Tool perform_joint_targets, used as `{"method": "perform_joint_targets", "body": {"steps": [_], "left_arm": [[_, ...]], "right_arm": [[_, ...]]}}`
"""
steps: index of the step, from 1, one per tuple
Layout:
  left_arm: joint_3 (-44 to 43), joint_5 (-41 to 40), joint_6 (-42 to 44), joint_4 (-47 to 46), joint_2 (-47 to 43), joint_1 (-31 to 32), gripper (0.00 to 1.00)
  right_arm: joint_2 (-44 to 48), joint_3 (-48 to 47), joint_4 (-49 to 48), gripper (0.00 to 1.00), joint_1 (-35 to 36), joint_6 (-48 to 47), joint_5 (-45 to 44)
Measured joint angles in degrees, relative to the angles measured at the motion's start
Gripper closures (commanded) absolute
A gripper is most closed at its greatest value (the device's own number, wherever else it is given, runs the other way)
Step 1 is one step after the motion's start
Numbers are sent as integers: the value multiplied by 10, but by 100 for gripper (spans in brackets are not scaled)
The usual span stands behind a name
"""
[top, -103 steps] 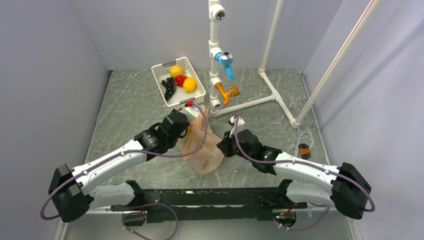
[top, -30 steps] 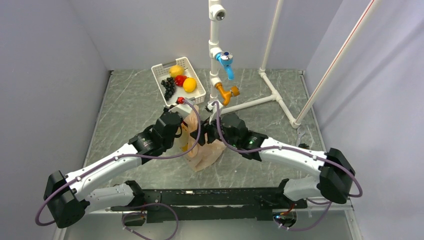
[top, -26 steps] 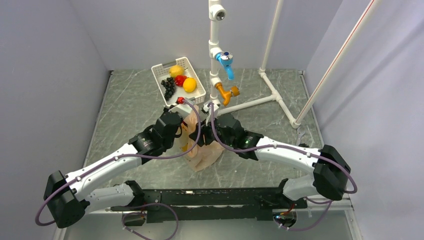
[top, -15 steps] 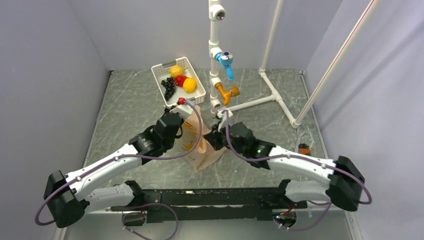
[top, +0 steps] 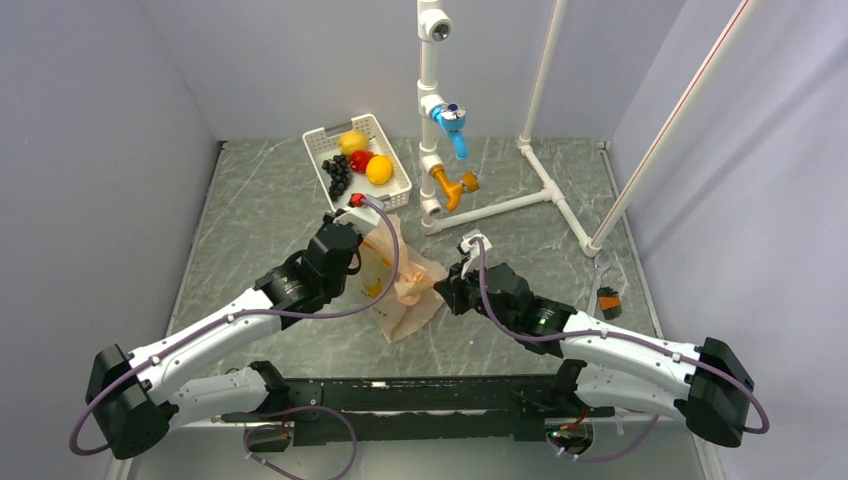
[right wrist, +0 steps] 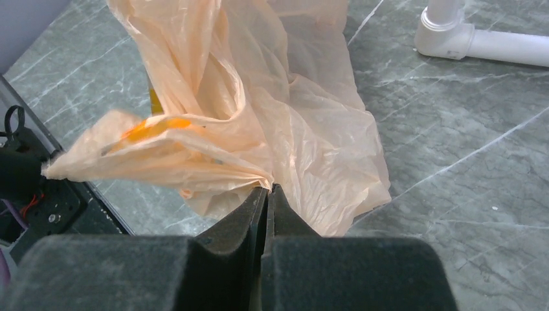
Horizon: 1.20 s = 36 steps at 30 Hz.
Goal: Take the fake fruits out of the plastic bag
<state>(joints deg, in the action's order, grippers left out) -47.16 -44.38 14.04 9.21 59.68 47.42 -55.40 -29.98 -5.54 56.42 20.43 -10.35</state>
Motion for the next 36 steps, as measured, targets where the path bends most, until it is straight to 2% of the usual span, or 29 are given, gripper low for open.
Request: {"method": "perform_joint_targets", "body": {"steps": [2, 3, 4, 6, 8, 12, 14, 17, 21, 23, 26, 29, 31, 36], "left_arm": [[2, -2, -4, 2, 0, -4, 100], [1, -3, -12, 8, 1, -4, 97], [-2, -5, -24, 23, 2, -5, 89], [-26, -5, -82, 94, 10, -6, 59], [-52, -1, -140, 160, 13, -7, 39], [-70, 55, -283, 285, -31, -9, 17], [-63, 107, -334, 331, -84, -9, 3], [-63, 201, -394, 385, -187, -9, 1], [-83, 299, -417, 405, -266, -9, 1], [-99, 336, -413, 406, -265, -9, 3], [-136, 359, -389, 421, -205, 8, 3], [-149, 328, -349, 417, -130, 78, 1], [-137, 261, -308, 407, -86, 158, 1], [-27, 100, -123, 309, -87, 325, 1]], "right_arm": [[-3, 0, -3, 98, 0, -1, 2], [-6, 0, -6, 98, -1, -3, 4], [-12, 0, -11, 98, -1, -5, 6], [-28, 0, -22, 98, -1, -9, 15], [-44, 0, -32, 98, -1, -10, 26], [-66, 0, -51, 97, -1, -10, 72], [-73, 0, -59, 97, -1, -10, 97], [-87, -1, -65, 97, -1, -12, 128], [-101, -2, -66, 97, -1, -13, 158], [-101, -2, -68, 97, -1, -12, 170], [-97, -2, -72, 97, -1, -8, 177], [-73, 8, -81, 97, -1, -2, 177], [-49, 20, -85, 97, -1, 4, 177], [-23, 31, -87, 97, -1, 12, 168]]}}
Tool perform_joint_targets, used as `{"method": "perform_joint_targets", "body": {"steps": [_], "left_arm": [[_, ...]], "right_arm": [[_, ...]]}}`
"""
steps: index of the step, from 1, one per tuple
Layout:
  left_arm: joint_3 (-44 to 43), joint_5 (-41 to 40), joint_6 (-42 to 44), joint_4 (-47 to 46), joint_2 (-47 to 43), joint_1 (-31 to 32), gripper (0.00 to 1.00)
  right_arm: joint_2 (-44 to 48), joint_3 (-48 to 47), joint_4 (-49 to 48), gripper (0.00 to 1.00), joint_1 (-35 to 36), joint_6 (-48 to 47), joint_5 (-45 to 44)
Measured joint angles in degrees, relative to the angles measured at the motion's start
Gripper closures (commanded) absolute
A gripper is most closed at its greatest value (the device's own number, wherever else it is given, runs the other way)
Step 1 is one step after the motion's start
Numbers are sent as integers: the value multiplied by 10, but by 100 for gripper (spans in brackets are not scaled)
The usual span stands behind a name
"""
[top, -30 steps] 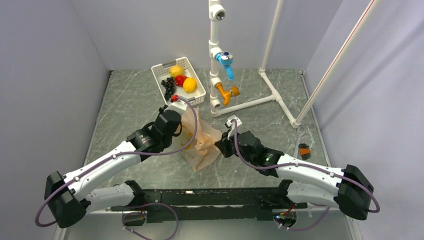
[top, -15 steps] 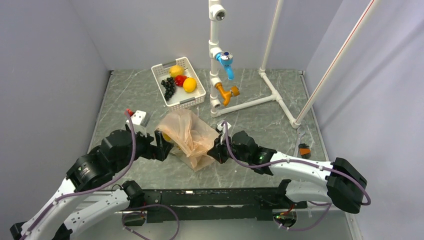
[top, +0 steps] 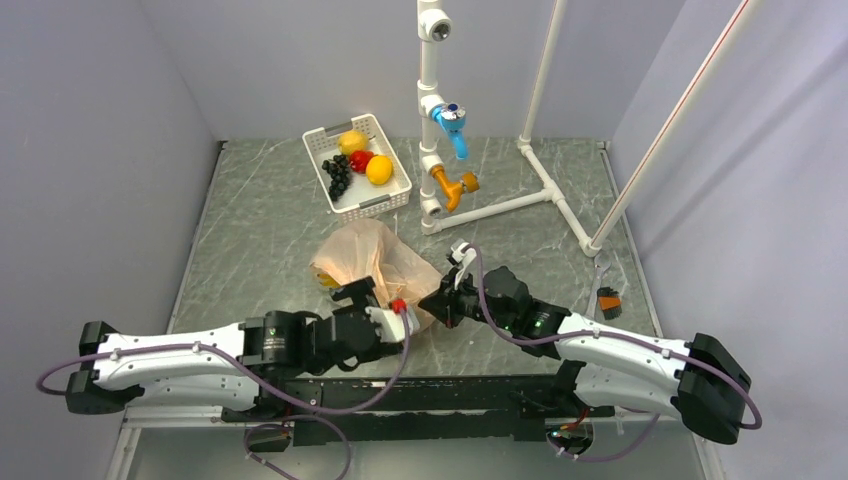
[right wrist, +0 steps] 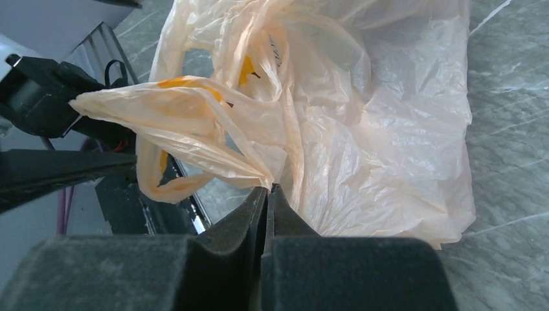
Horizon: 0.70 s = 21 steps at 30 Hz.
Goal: Take the fake fruits out of the plastic bag
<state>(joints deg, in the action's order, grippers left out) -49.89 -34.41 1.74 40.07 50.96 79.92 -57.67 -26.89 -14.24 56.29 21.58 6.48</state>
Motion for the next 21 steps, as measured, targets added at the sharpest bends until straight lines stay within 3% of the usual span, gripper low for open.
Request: {"method": "perform_joint_targets", "body": {"steps": [3, 6, 11, 21], "left_arm": [[56, -30, 115, -54, -12, 31, 1], [63, -32, 175, -75, -13, 31, 1], [63, -29, 243, -98, -3, 32, 1], [111, 15, 329, -58, 18, 24, 1]], "right_arm": [[8, 6, 1, 97, 0, 1, -6], [16, 9, 5, 97, 0, 1, -14], [23, 11, 4, 97, 0, 1, -19], [11, 11, 5, 97, -1, 0, -35]]}}
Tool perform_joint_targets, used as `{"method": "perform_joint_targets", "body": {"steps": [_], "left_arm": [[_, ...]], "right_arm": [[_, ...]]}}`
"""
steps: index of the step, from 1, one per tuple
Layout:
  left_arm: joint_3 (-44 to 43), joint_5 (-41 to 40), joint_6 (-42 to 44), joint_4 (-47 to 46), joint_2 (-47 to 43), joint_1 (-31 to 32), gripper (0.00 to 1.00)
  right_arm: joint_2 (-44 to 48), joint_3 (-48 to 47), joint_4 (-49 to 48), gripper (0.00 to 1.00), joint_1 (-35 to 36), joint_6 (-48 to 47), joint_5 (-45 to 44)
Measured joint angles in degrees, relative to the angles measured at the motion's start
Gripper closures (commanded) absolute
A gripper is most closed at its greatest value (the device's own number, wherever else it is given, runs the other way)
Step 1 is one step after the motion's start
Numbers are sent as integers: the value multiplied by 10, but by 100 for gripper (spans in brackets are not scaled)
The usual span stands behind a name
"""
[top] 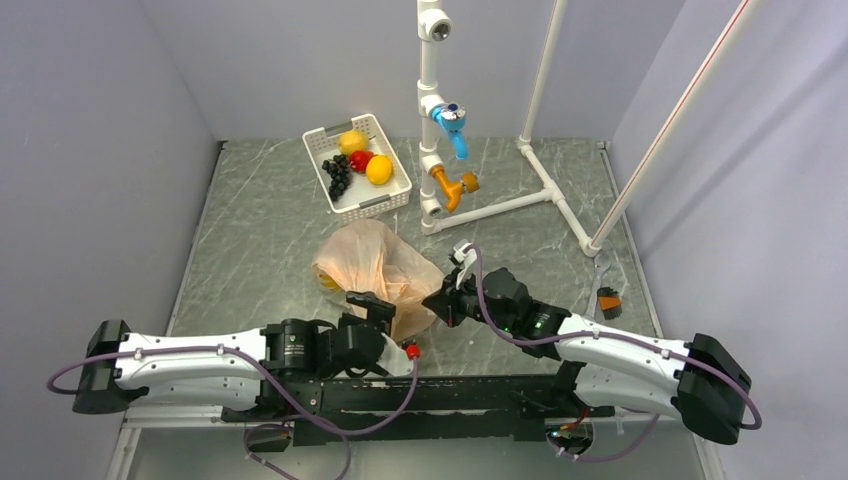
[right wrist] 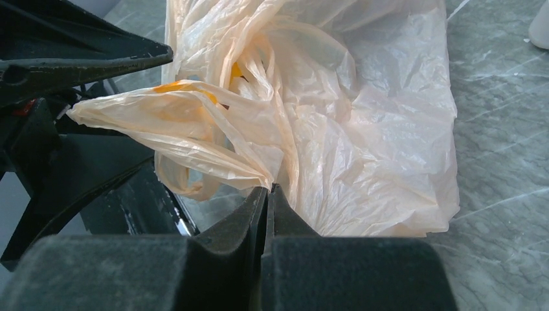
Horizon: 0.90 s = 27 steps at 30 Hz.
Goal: Take the fake fruits out of the plastic bag
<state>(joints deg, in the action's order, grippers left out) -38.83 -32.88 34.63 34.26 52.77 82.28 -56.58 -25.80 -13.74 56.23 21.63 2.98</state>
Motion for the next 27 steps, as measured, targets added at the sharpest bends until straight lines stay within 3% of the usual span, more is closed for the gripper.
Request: {"method": "perform_joint_targets", "body": {"steps": [9, 18, 27], "left_arm": [[69, 20, 47, -39, -6, -35, 1], [20, 57, -24, 20, -91, -36, 1], [26, 43, 12, 24, -107, -36, 0]], "right_arm": [[-12, -2, 7, 97, 0, 0, -12], [-12, -15, 25, 97, 0, -3, -20], [-1, -15, 33, 97, -9, 1, -29]]}}
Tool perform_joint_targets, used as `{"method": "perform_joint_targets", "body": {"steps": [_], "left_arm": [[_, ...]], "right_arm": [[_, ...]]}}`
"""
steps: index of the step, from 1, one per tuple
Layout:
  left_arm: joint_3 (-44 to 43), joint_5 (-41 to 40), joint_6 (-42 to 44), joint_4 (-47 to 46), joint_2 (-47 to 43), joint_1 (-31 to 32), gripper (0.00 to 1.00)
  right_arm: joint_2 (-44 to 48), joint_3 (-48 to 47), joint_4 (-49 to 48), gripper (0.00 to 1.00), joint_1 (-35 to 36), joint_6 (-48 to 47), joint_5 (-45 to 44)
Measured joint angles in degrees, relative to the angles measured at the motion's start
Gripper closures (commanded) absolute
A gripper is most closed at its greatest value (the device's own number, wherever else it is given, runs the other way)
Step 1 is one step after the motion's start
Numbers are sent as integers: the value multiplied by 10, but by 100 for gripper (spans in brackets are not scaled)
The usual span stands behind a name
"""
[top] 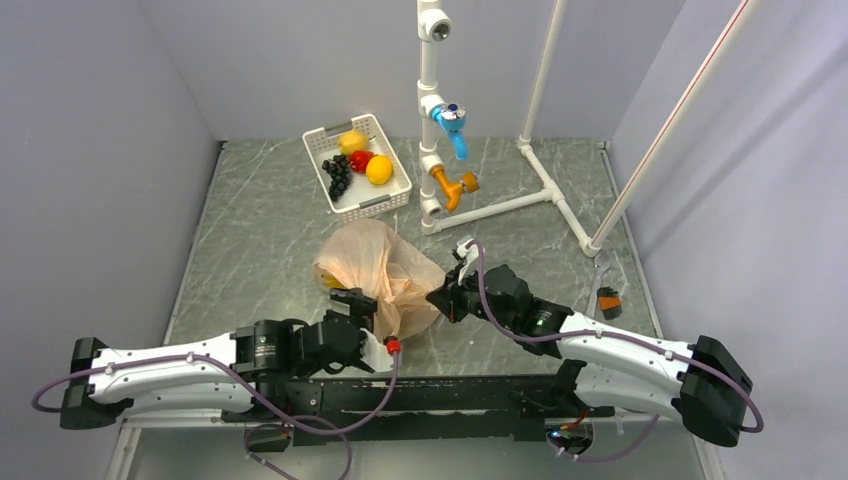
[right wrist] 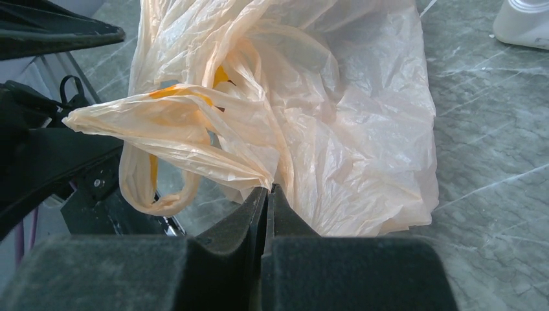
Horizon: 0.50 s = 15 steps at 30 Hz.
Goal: Take the fake fruits out of the plastic bag
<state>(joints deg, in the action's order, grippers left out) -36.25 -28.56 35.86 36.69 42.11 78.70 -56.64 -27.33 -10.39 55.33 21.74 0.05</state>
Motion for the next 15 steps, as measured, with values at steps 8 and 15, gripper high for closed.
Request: {"method": "perform_joint_targets", "body": {"steps": [8, 15], "left_arm": [[80, -60, 93, -169, 46, -3, 39], [64, -72, 74, -293, 94, -28, 97]], "right_arm": [[-1, 0, -2, 97, -3, 6, 5], [-1, 0, 1, 97, -4, 3, 4]]}}
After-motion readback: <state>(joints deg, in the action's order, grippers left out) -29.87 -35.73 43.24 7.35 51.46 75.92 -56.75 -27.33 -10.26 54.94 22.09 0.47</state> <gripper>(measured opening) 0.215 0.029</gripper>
